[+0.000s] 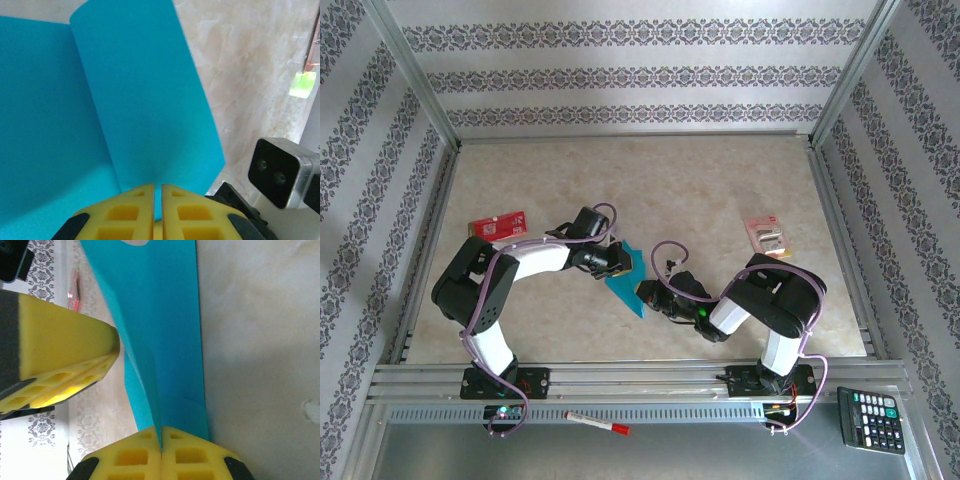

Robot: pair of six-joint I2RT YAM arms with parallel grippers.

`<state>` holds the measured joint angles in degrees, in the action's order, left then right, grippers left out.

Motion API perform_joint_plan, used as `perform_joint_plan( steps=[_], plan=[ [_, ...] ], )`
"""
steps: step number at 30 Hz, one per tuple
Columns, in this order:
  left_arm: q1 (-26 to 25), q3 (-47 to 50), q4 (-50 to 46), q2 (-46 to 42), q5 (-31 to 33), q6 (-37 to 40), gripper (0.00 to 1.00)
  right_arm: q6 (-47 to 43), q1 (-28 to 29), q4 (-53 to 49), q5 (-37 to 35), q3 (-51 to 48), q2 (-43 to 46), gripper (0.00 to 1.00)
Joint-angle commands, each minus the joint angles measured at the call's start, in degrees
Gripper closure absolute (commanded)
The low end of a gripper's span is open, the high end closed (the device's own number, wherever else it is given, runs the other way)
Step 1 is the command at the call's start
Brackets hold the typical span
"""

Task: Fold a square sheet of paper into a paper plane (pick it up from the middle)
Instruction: Fourth fold the wing at the center of the table.

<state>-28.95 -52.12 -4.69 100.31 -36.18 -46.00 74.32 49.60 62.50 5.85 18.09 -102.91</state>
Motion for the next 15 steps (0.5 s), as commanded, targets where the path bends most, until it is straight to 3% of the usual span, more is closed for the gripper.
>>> perform_joint_plan(
  steps=[1,15],
  plan=[
    [-0.9,-1.4,-2.0,1.1,-0.8,1.7,0.88,0.3,-0.5,-11.1,-2.4,-2.6,-3.2,1.0],
    [-1.5,-1.9,0.9,2.2,-3.2,0.3,0.86,0.1,-0.6,-12.4,-2.5,-2.3,-3.1,1.0]
  ],
)
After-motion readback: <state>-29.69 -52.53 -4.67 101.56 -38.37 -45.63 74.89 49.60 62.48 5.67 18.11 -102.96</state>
